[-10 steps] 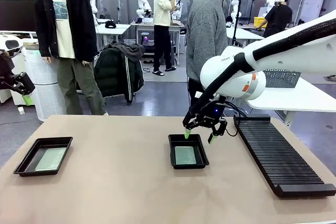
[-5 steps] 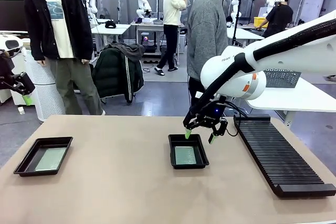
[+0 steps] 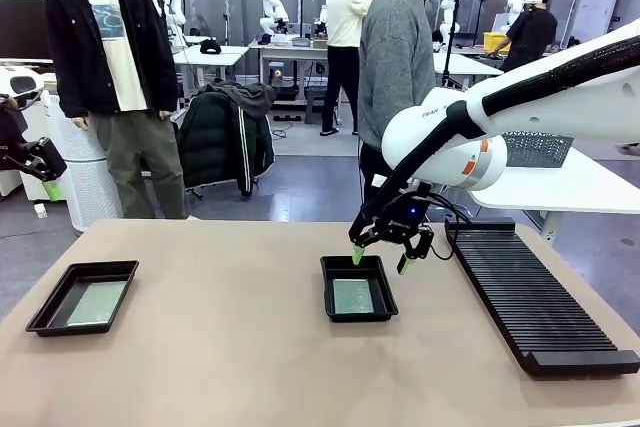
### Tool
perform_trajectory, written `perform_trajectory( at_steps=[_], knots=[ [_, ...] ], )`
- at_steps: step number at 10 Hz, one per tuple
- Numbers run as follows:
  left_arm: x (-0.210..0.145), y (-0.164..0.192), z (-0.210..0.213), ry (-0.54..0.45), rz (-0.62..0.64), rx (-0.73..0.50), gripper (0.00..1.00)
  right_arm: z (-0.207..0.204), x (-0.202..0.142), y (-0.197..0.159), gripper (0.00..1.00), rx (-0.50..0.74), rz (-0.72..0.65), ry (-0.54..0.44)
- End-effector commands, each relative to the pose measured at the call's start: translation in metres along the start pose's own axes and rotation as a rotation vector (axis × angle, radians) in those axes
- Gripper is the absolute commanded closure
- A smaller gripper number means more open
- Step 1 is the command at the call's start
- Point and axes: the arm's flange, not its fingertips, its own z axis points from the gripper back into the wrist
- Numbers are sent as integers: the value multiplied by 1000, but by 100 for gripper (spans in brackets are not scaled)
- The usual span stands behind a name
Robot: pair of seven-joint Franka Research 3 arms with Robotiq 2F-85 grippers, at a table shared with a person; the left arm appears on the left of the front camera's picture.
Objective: Inspect and transfer BCBs to ESD trays.
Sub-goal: Pick up the ESD tray and place it on the left side of the table.
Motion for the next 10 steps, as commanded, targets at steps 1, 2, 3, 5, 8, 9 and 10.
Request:
perform_trajectory(
  at_steps=[1,2,3,5,8,9,10],
  knots=[
    [0,1,-1,-1,-4,0,0,-1,0,2,0,8,1,-2],
    [0,1,-1,-1,-4,0,0,-1,0,2,0,8,1,-2],
    [0,1,-1,-1,-4,0,0,-1,0,2,0,8,1,-2],
    [0,1,-1,-1,-4,0,0,-1,0,2,0,8,1,-2],
    [0,1,-1,-1,-4,0,0,0,0,0,0,0,0,0],
    [0,0,0,0,0,0,0,11,-15,-14,0,59,-3,-24],
    [1,-15,14,-2,2,2,0,20,-27,-26,0,94,2,-47]
  ],
)
